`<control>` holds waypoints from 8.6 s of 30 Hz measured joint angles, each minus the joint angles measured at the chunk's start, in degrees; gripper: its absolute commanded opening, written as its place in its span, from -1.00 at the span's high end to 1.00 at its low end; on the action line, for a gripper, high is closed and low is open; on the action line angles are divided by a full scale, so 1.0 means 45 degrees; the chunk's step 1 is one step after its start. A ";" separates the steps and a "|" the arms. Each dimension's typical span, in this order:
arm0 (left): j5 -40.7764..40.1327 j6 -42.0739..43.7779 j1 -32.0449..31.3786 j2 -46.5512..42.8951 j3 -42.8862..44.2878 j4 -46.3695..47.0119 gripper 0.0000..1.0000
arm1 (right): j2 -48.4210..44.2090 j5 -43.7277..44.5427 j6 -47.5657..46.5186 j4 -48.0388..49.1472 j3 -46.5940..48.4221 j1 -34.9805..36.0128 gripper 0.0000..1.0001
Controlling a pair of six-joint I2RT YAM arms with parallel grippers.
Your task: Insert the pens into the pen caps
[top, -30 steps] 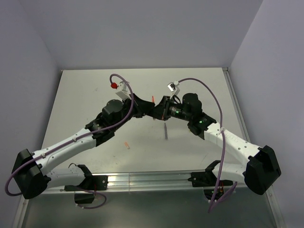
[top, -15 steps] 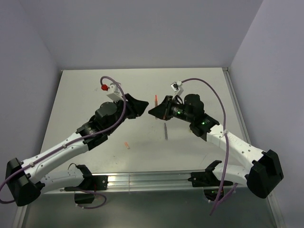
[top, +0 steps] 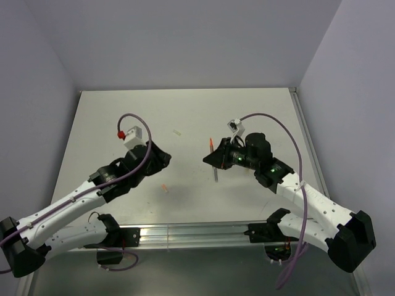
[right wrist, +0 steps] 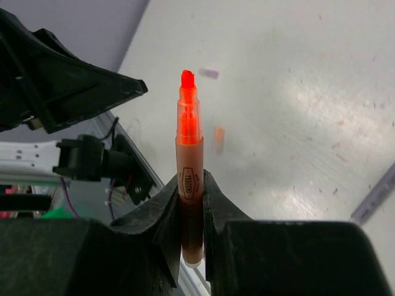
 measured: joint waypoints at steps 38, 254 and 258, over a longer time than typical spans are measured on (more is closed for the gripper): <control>-0.0821 -0.5187 -0.1943 0.4274 -0.2686 -0.2506 0.99 | -0.0403 0.1273 -0.0384 -0.1200 -0.1875 0.2055 1.00; 1.2415 0.1404 0.5110 0.3968 0.0568 1.4056 1.00 | 0.2492 -0.0393 -0.1418 -0.1923 0.4828 0.0937 1.00; 1.2444 0.1185 0.5149 0.3968 0.0529 1.4358 1.00 | 0.2526 -0.0398 -0.1418 -0.1923 0.4828 0.0967 1.00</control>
